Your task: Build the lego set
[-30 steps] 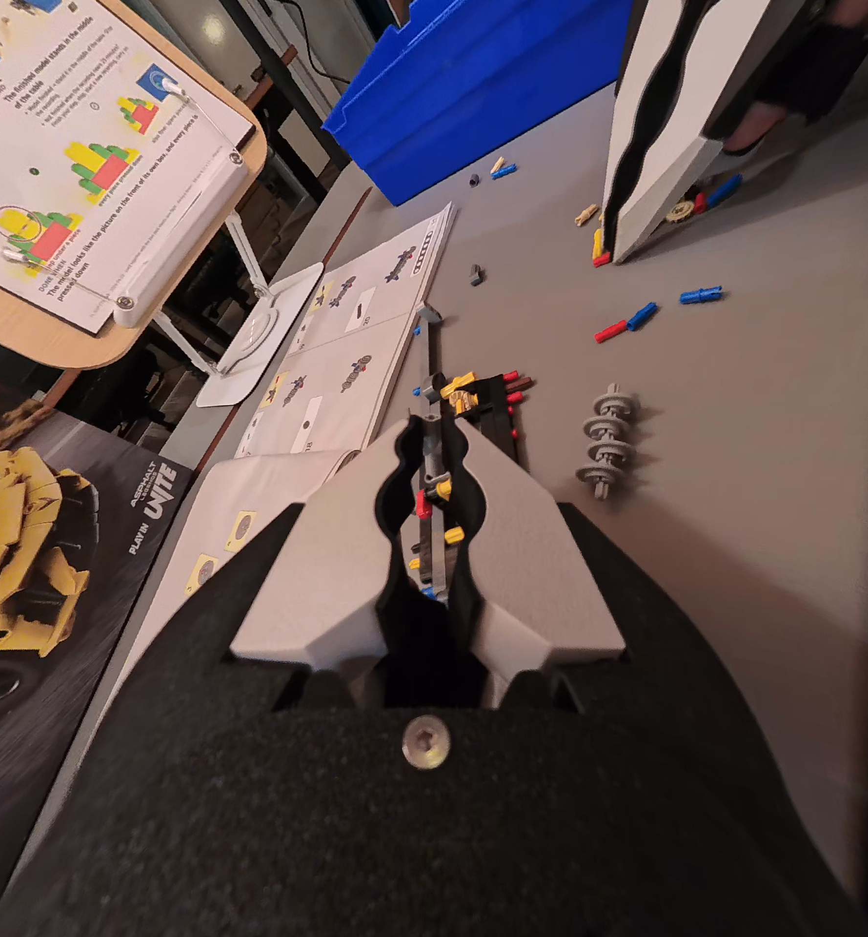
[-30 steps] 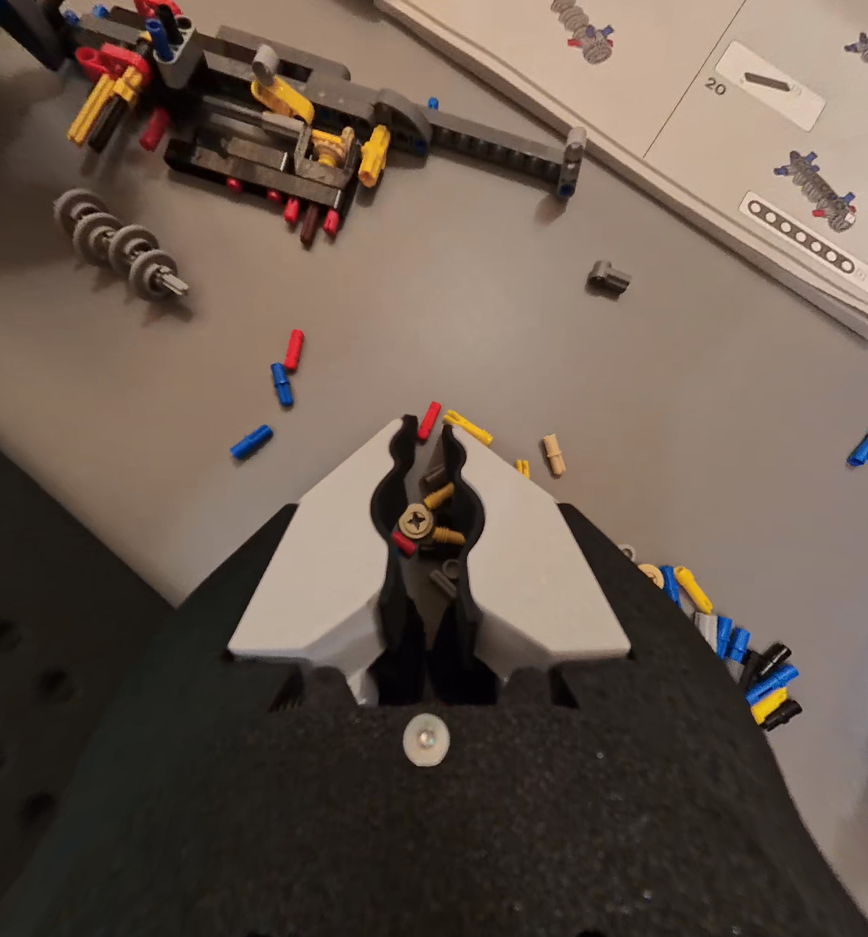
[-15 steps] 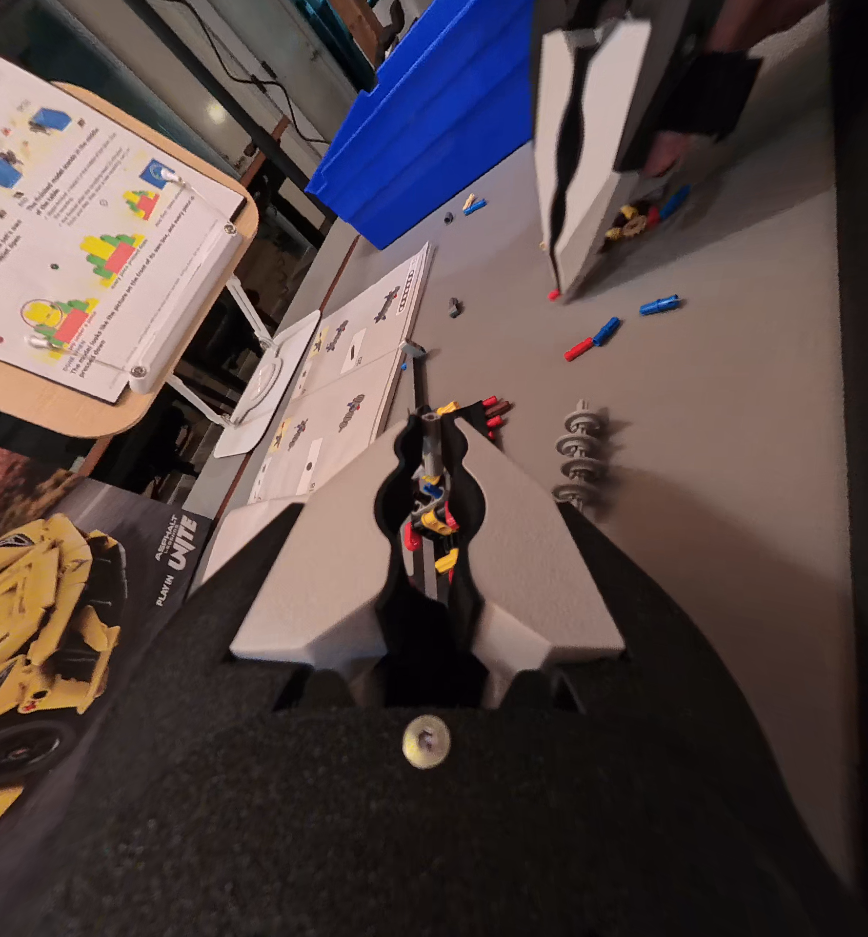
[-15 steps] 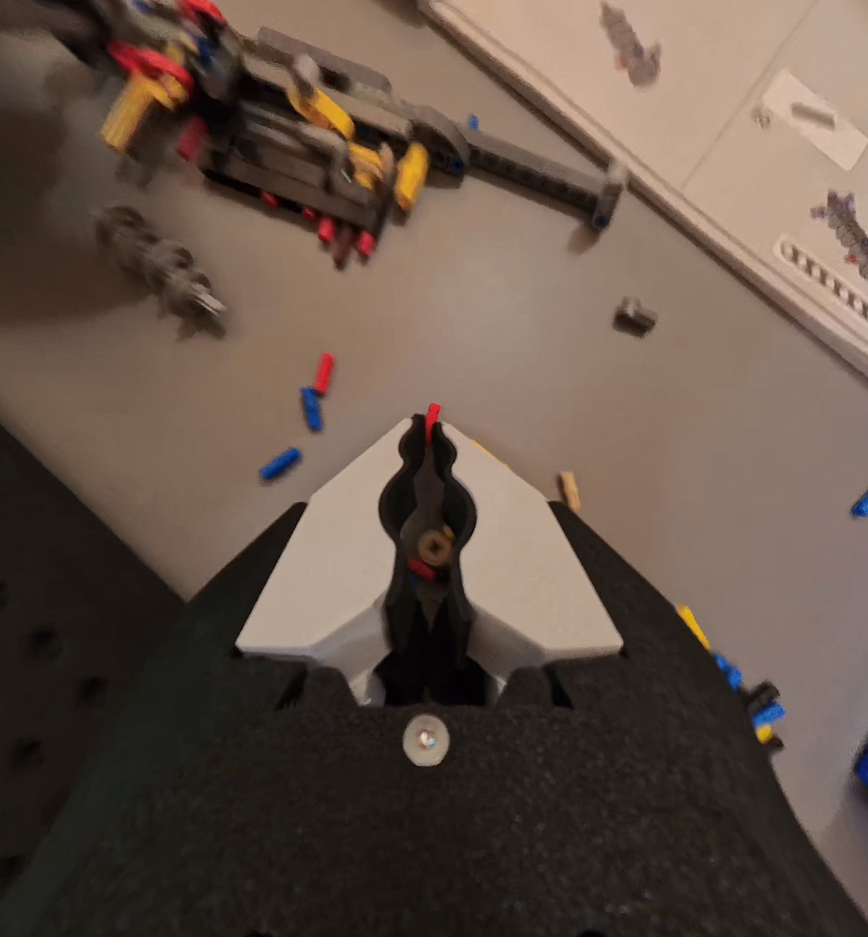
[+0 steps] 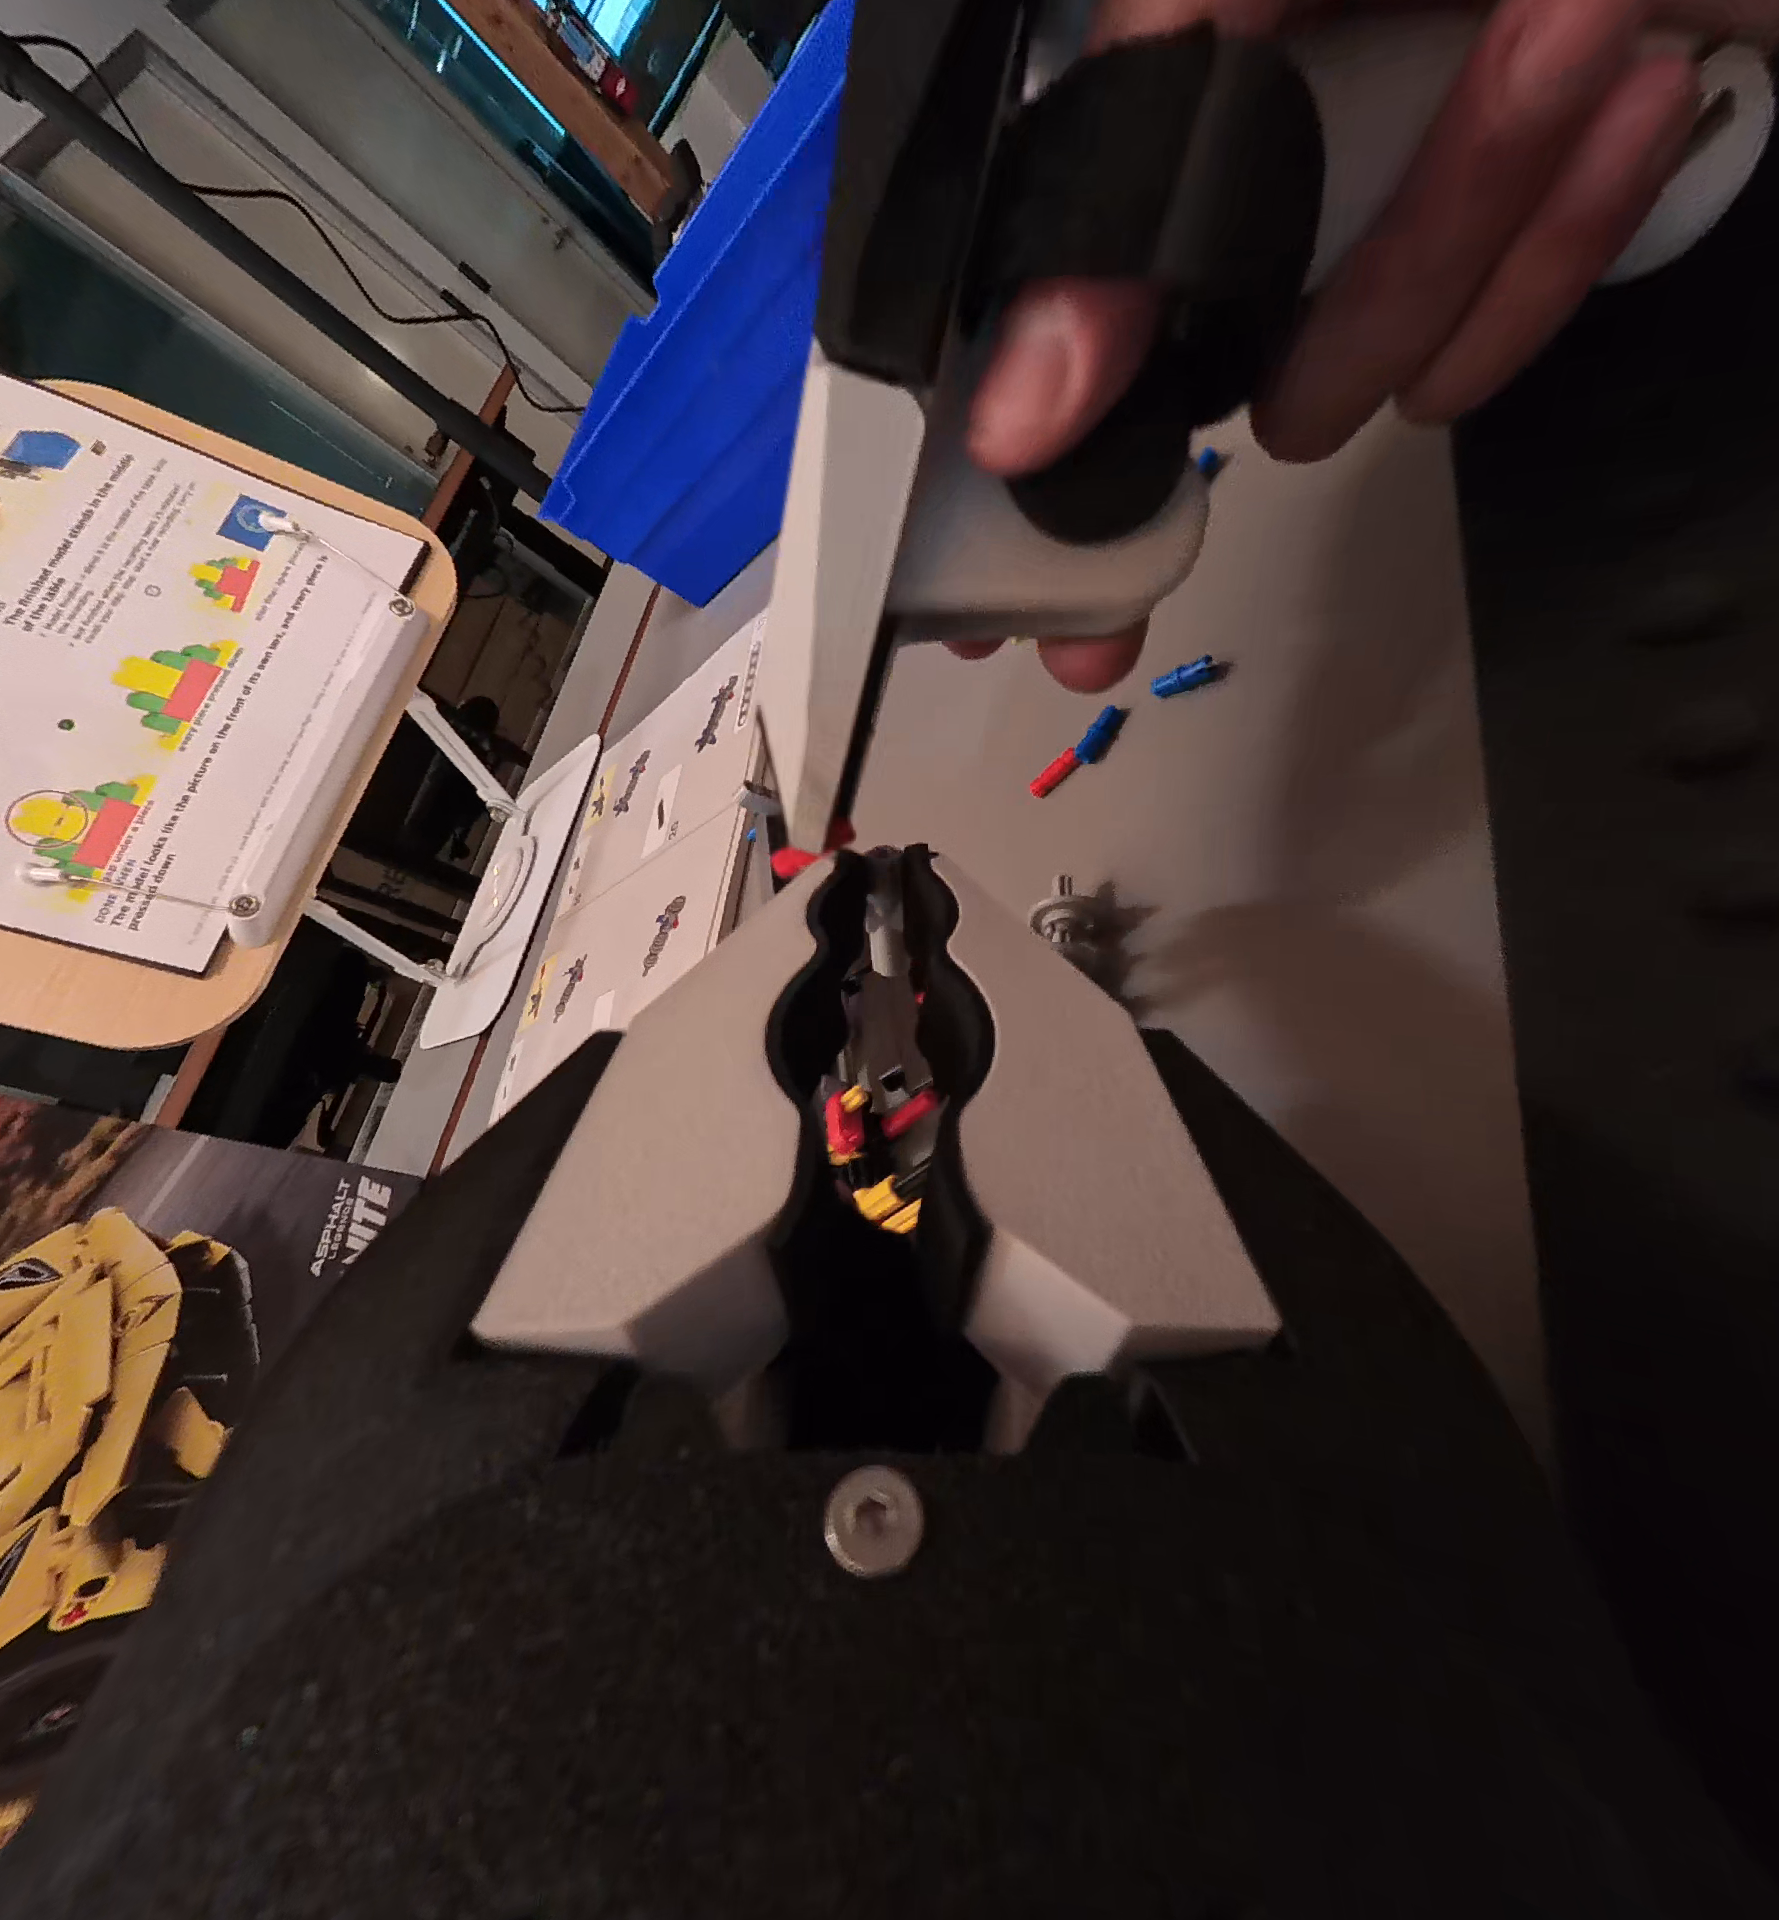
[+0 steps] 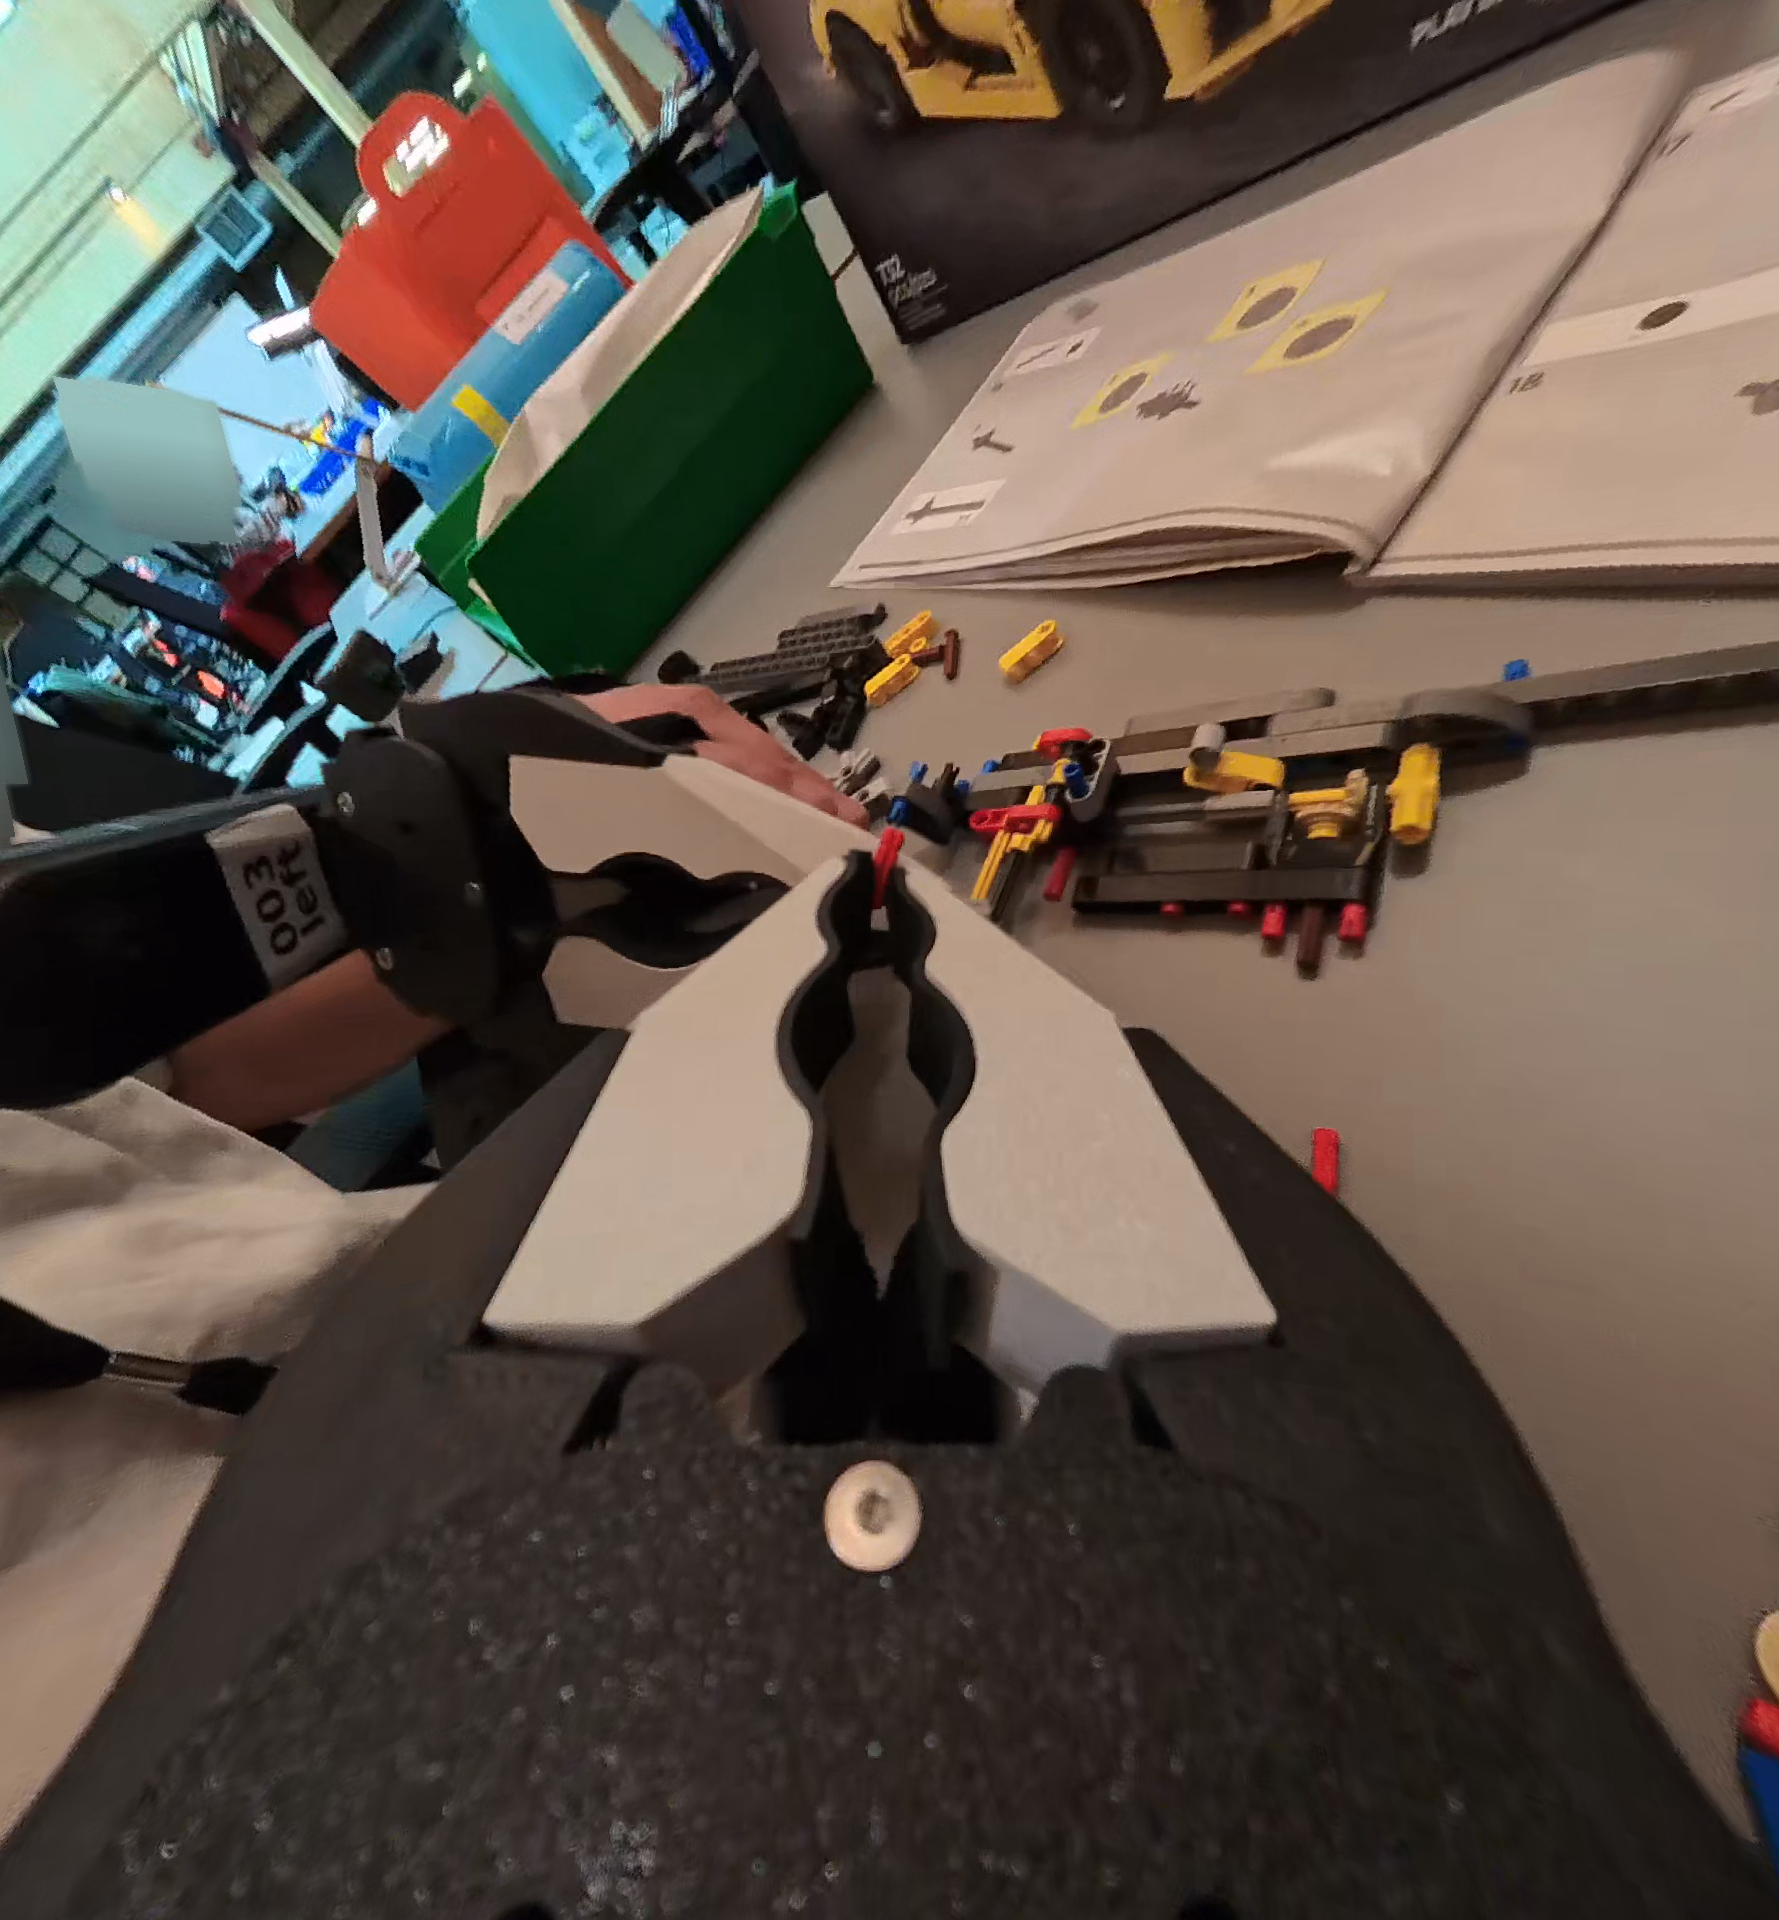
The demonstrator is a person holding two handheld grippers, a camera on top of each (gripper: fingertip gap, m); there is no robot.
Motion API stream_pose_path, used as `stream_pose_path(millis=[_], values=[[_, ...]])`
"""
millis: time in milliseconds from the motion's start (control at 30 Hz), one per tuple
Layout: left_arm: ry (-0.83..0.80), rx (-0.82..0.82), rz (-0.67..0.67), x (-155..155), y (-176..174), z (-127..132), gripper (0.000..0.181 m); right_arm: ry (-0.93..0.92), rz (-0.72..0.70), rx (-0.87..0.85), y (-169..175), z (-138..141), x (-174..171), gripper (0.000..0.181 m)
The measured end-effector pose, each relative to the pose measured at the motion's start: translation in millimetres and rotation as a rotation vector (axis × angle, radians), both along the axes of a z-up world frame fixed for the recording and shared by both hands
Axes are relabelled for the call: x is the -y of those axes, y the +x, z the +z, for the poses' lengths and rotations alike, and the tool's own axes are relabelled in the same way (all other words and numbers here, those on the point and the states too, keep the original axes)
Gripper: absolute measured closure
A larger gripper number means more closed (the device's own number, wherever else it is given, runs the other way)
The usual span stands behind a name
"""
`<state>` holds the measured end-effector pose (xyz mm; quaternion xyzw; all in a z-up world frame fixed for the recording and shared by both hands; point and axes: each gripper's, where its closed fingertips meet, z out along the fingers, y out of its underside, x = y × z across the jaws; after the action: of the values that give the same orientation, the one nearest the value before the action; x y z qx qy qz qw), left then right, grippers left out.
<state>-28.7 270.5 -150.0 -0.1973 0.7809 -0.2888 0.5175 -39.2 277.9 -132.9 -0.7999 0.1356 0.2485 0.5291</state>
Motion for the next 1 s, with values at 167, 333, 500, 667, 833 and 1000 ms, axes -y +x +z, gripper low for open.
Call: stream_pose_path(millis=[167,333,500,667,833,1000], values=[[-0.018,-0.001,-0.025,4.7,-4.1,2.5,0.177,0.048,0.022,0.078,-5.9,4.0,-4.8,0.179],[0.149,0.047,-0.011,4.4,-3.9,-2.0,0.176,0.032,0.072,0.034,-8.9,0.9,-3.4,0.179],[0.338,0.087,0.017,1.1,-1.0,-8.5,0.176,0.011,0.100,-0.015,-7.6,-5.1,-2.2,0.179],[0.460,0.135,-0.021,12.7,-3.3,-12.1,0.176,-0.027,0.163,0.033,-16.2,-12.0,-3.2,0.179],[0.339,0.088,0.034,0.7,1.7,-9.4,0.176,0.038,0.106,0.045,0.5,0.3,-0.5,0.180],[0.123,-0.017,0.060,-9.4,2.5,-12.1,0.176,0.037,0.124,0.108,7.2,0.3,14.3,0.180]])
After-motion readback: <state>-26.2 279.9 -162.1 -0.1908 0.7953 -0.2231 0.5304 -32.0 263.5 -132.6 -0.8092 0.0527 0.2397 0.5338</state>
